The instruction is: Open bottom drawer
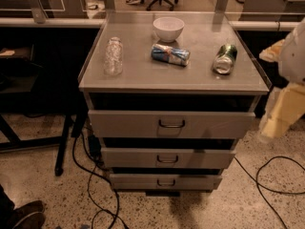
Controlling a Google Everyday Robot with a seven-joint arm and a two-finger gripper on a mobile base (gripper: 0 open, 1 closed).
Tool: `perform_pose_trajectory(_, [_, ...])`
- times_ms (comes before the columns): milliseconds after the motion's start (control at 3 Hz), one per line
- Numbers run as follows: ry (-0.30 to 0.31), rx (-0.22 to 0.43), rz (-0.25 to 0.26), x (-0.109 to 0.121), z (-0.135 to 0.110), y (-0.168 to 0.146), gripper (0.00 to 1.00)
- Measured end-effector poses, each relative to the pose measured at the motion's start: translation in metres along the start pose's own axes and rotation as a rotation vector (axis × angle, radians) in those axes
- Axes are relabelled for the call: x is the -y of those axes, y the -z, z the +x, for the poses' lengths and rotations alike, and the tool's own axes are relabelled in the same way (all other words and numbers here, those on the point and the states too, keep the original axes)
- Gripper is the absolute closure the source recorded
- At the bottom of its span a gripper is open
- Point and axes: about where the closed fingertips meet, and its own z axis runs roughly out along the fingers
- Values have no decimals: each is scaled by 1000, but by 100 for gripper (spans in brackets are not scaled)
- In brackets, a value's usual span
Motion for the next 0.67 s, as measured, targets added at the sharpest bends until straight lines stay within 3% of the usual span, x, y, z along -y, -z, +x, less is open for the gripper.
perform_pose_trajectory(333, [-23, 26, -25, -31, 9, -47, 0])
perform_pose_trajectory(667, [-17, 1, -133, -71, 21, -119, 0])
